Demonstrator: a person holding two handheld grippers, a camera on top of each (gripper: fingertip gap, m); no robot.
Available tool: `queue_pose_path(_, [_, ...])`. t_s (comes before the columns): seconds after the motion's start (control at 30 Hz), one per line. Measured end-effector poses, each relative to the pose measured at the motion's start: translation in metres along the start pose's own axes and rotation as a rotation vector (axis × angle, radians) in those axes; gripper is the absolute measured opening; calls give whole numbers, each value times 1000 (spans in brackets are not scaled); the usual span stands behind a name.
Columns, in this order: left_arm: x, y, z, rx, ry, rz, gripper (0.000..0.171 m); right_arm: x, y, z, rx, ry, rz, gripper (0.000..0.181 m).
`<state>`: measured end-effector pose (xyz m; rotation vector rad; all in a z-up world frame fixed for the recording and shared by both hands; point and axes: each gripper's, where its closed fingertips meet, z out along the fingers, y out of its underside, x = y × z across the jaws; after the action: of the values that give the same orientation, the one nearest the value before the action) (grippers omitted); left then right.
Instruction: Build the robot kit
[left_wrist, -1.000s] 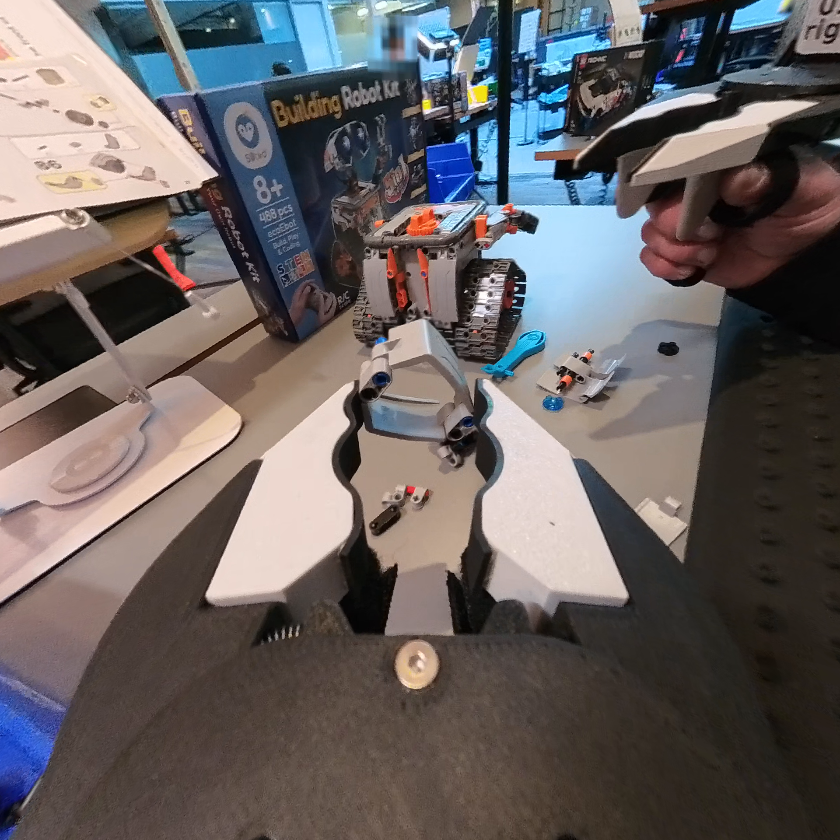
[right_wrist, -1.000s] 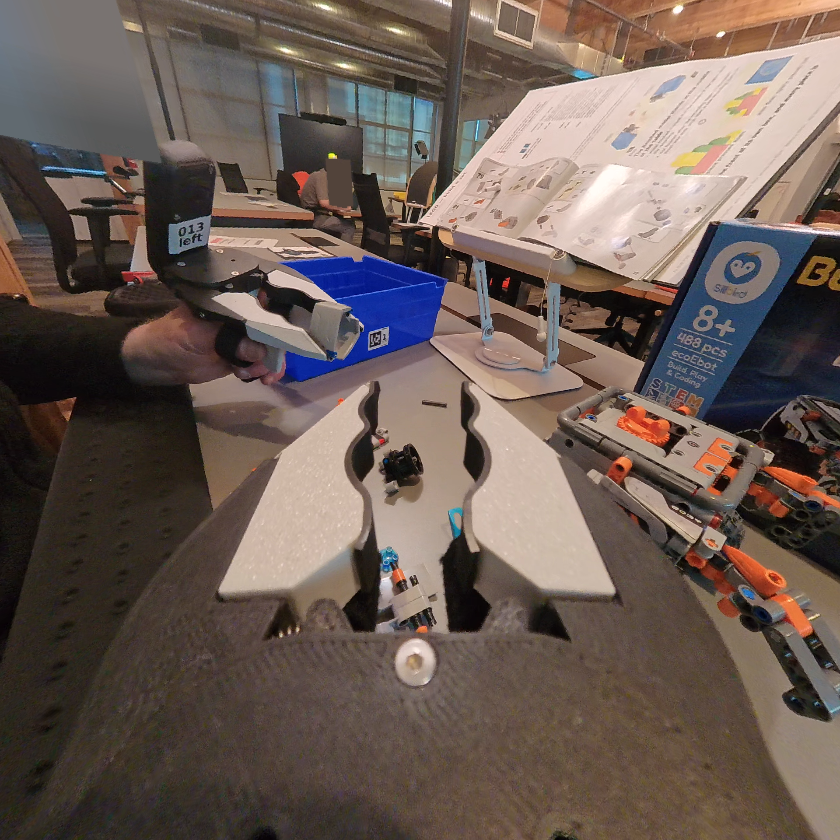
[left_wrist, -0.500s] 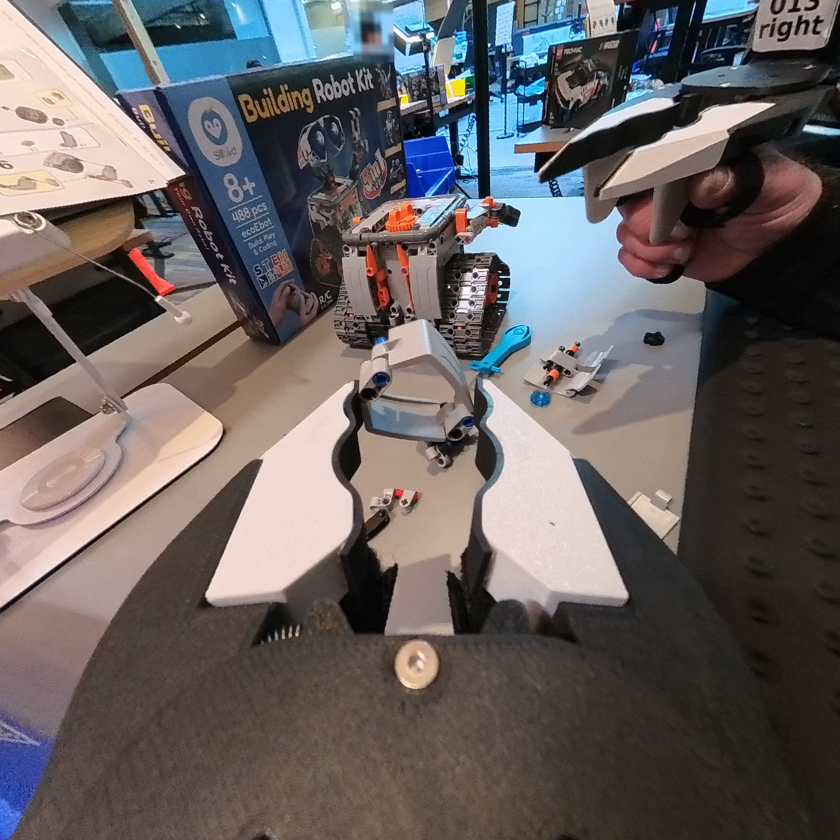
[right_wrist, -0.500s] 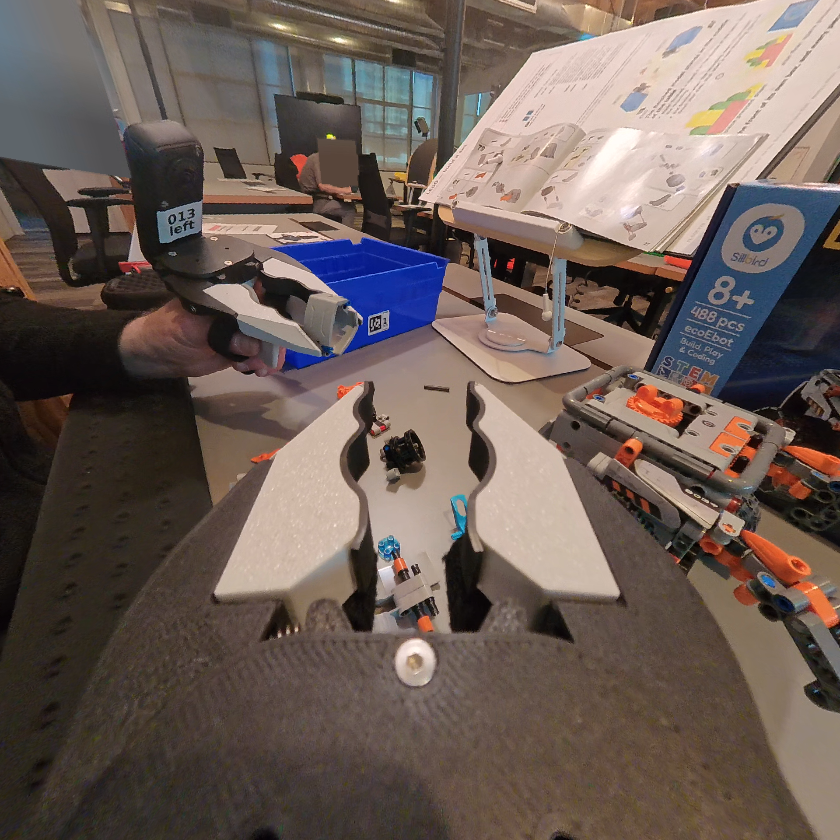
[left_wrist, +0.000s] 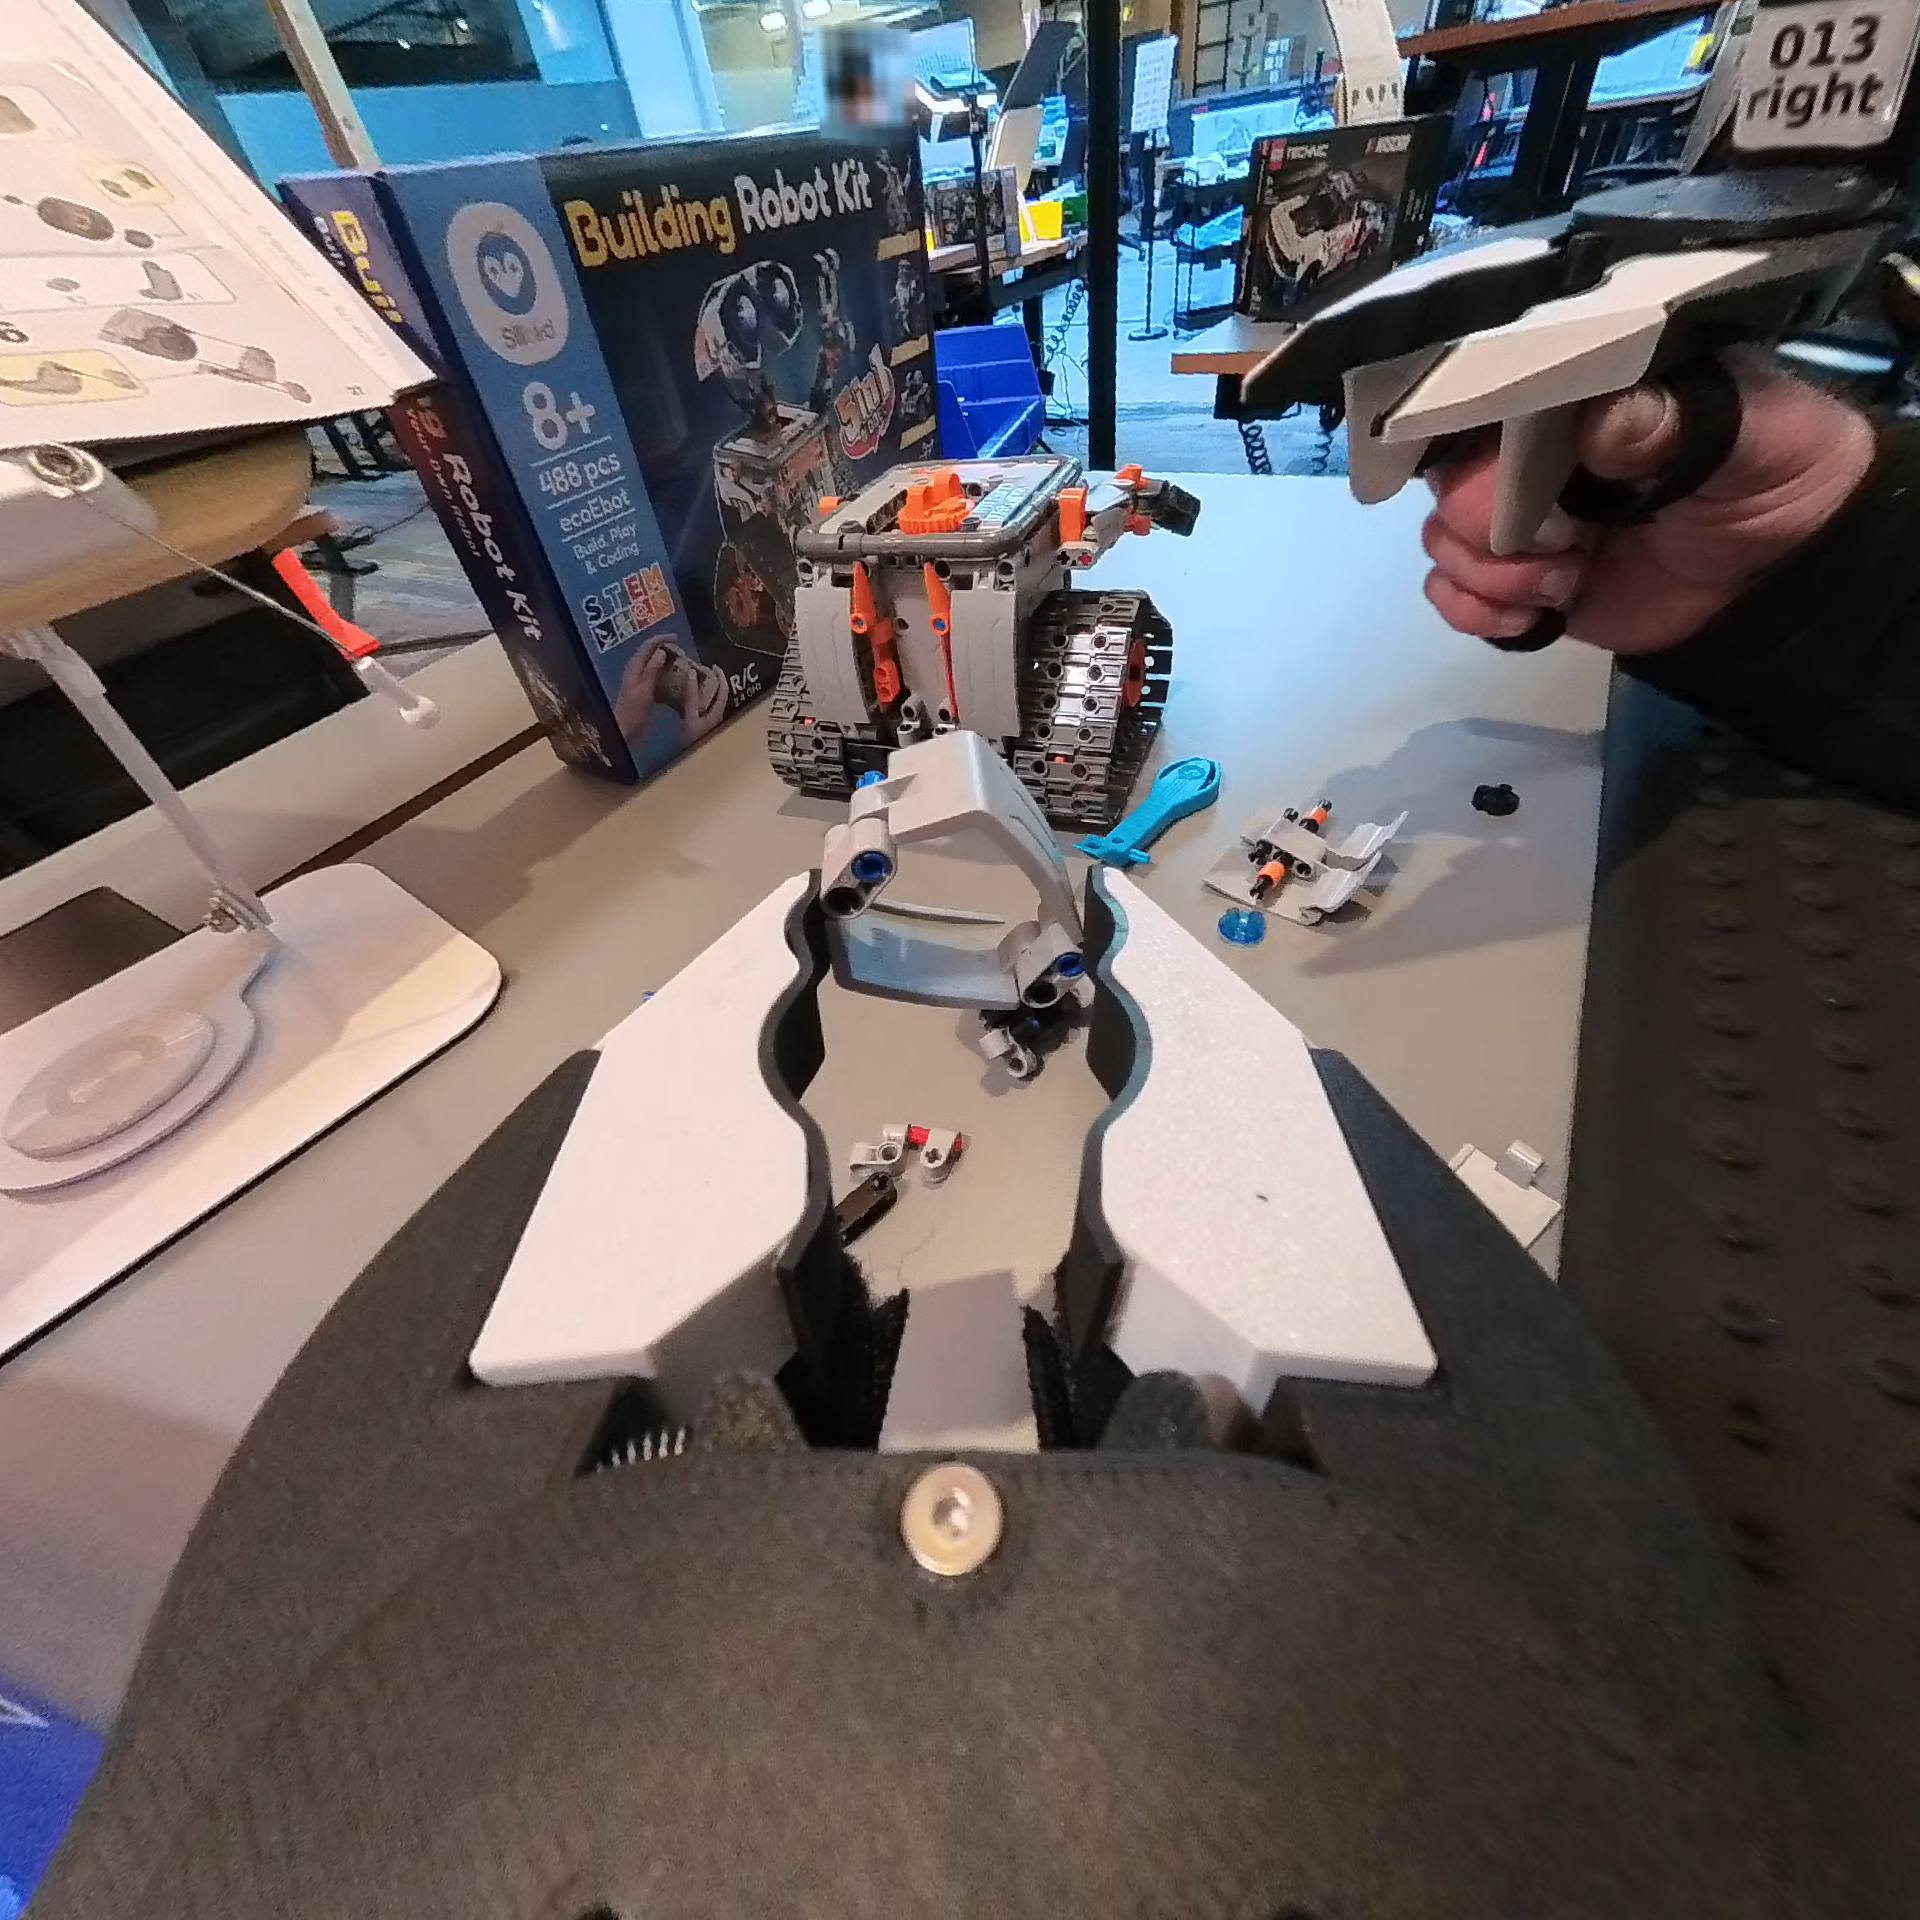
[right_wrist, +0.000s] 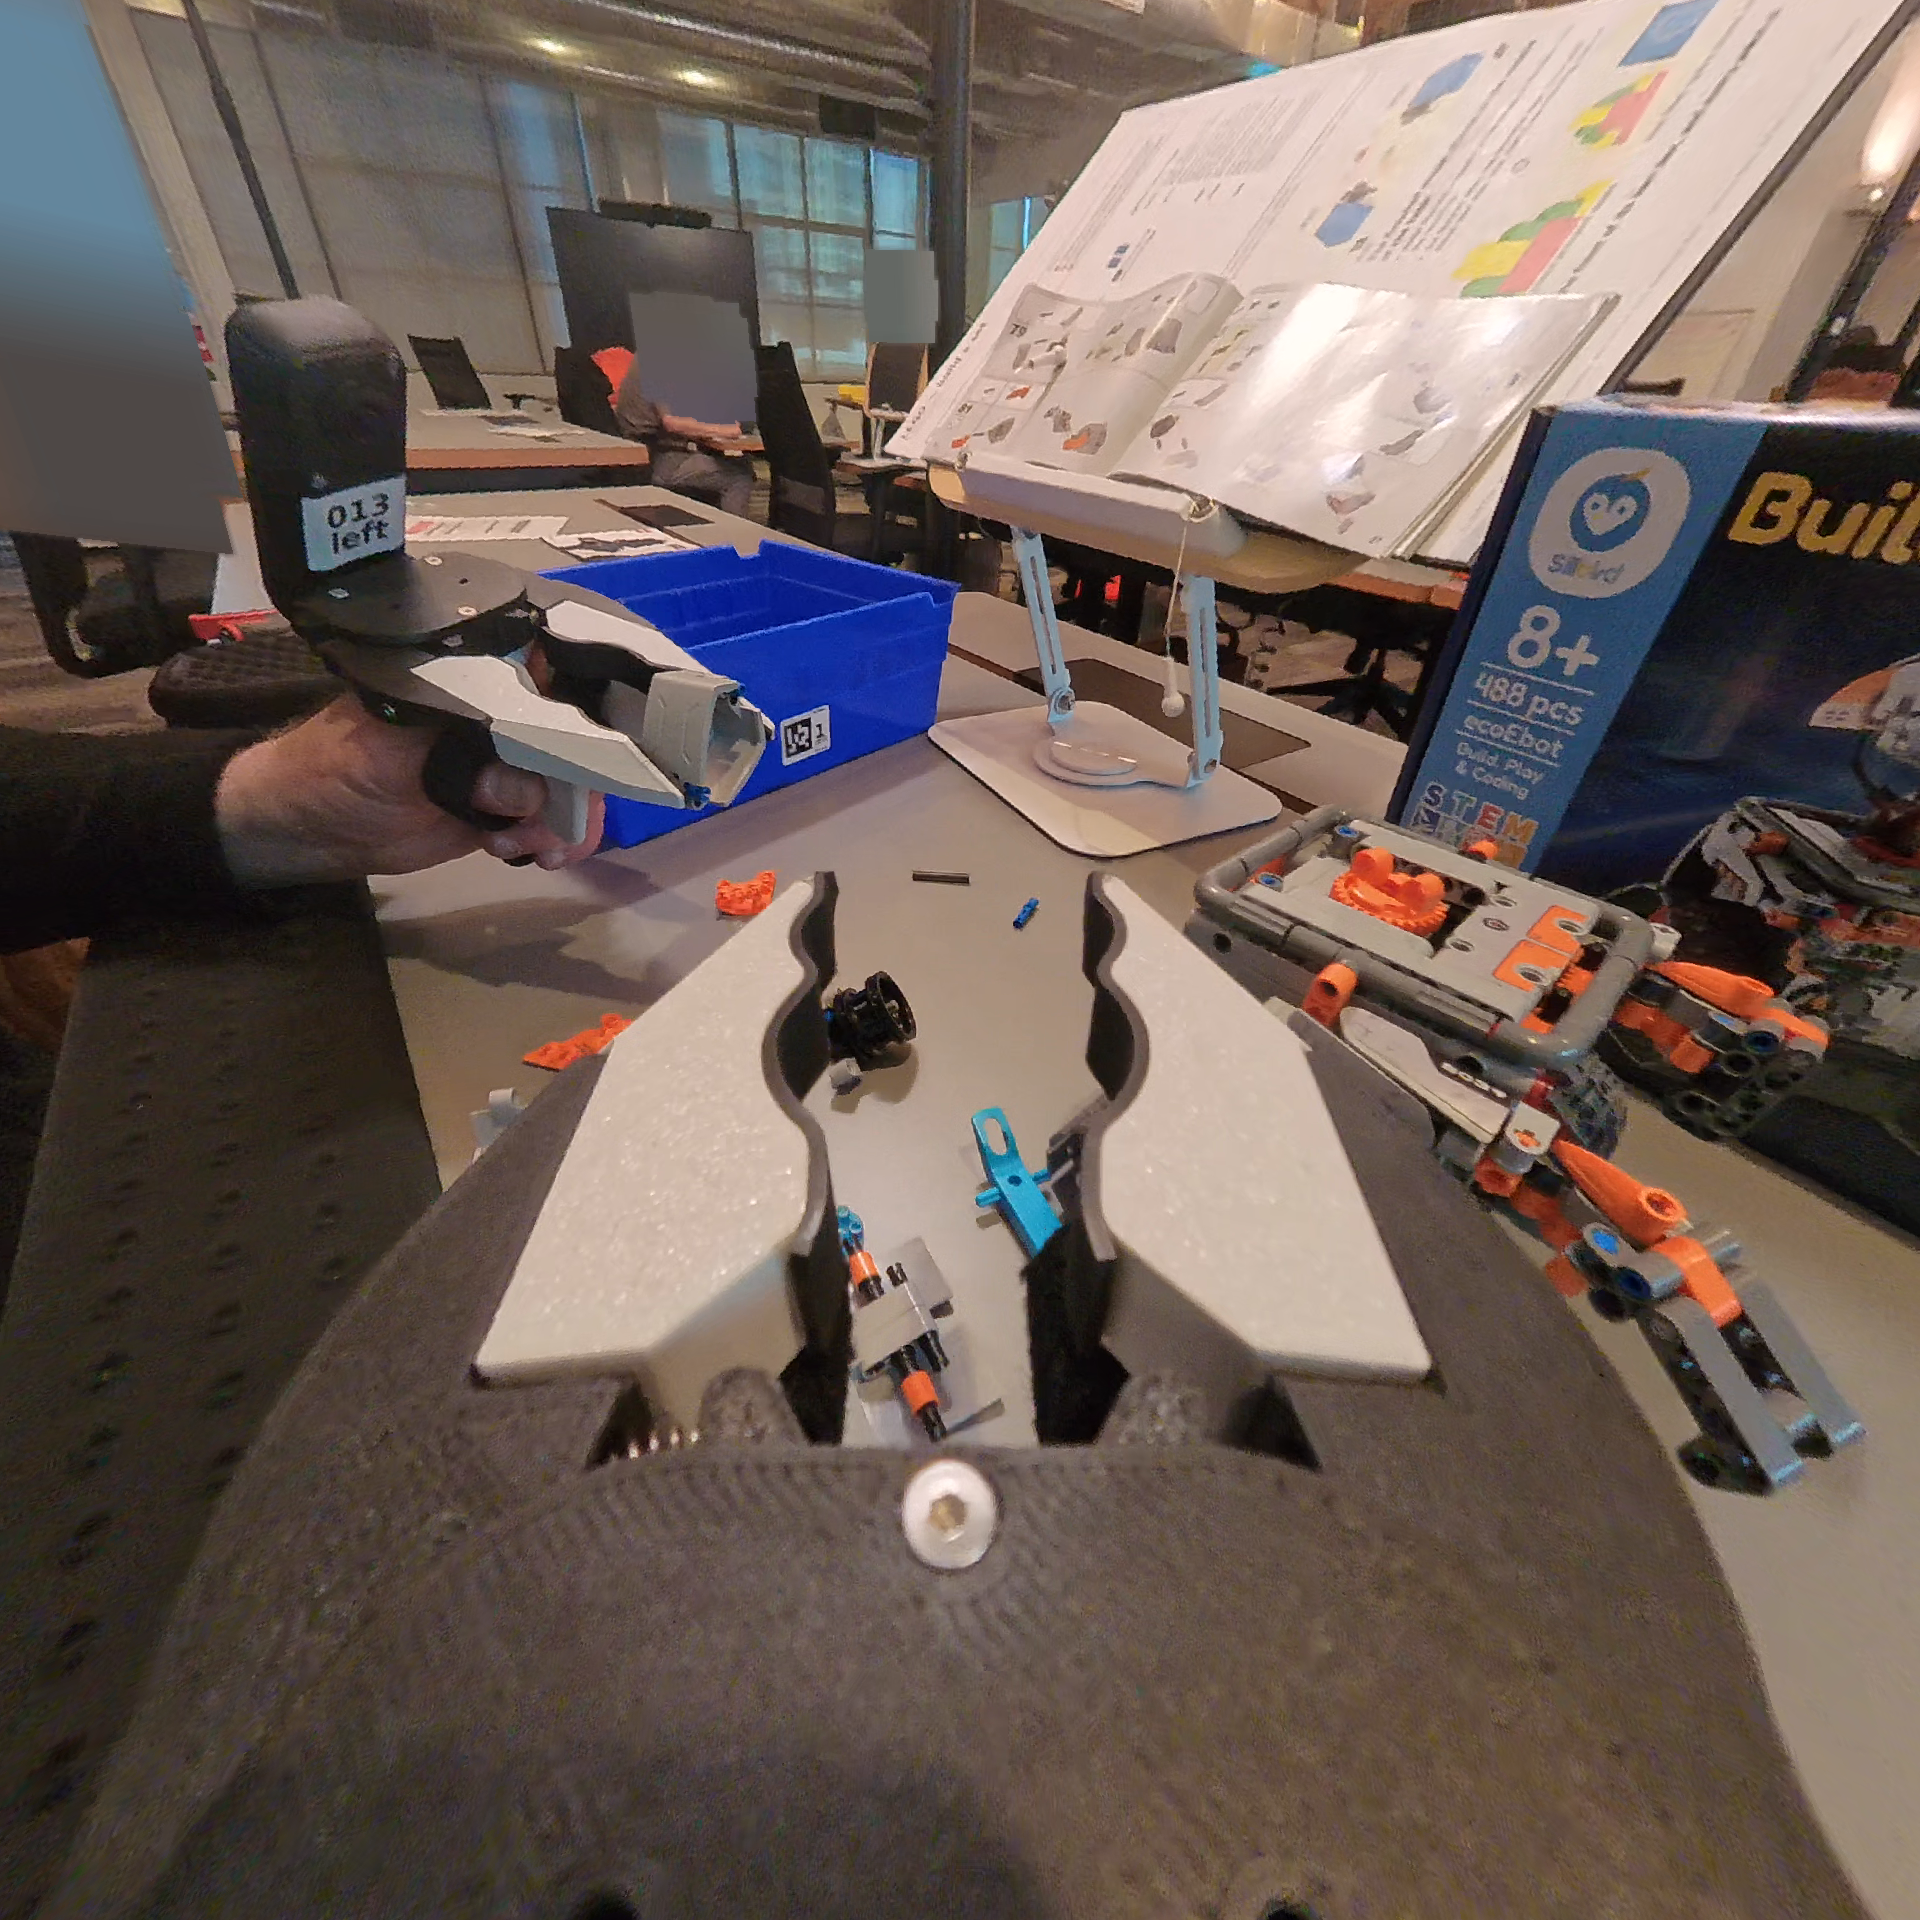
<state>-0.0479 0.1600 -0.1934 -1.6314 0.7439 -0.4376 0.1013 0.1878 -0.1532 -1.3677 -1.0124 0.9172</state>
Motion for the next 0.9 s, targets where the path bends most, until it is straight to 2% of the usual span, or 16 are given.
queue_pose_path(0.13, [-1, 0, -2, 0, -3, -10, 46, 4, 8, -6, -110, 37, -19, 57])
queue_pose_path(0.37, [-5, 2, -4, -7, 1, -44, 46, -17, 56, -13, -426, -1, -13, 58])
queue_pose_path(0.53, [-1, 2, -4, -10, 10, -24, 46, -24, 96, -13, -642, 5, -90, 55])
queue_pose_path(0.6, [-1, 3, -4, -29, -18, 32, 46, -26, 101, -9, -657, -9, -94, 55])
queue_pose_path(0.73, [-10, 15, -2, -164, -170, 288, 46, -29, 100, -2, -649, -17, -110, 54])
queue_pose_path(0.9, [-1, 18, 3, -221, -190, 413, 46, -30, 101, 4, -654, -15, -125, 54])
